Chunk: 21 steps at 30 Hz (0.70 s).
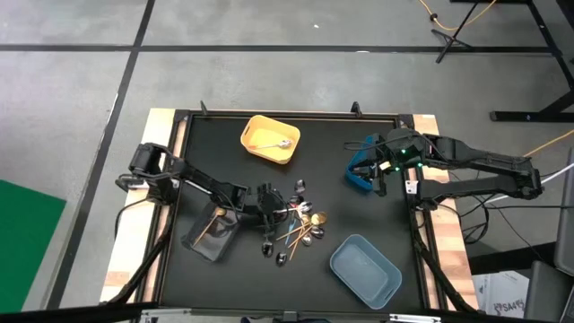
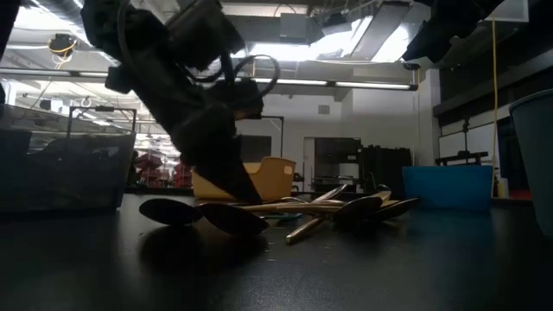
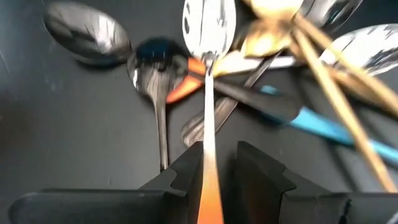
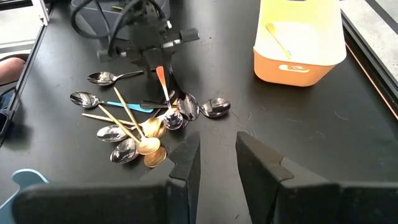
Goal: Sort silverware by color (type)
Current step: Put the orange spoon into the yellow bin
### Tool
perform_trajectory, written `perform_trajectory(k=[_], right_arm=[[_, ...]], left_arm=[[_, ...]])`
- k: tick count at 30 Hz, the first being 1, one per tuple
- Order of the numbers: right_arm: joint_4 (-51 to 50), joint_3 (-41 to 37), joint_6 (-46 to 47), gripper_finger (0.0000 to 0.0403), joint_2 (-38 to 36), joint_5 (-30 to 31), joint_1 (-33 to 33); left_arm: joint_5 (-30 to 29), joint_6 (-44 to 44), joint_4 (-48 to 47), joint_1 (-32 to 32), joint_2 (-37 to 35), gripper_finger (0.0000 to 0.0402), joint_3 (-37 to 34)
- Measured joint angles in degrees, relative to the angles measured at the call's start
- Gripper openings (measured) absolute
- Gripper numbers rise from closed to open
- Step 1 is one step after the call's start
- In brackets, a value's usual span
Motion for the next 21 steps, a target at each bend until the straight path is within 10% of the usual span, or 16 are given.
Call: perform_trajectory(k=[21], right_arm=[[0.0, 0.0, 0.0, 0.0092, 0.0, 0.0, 0.0]], left_arm=[[-1.0, 0.1, -0.4, 0.0, 1.1, 0.0027, 0.1]])
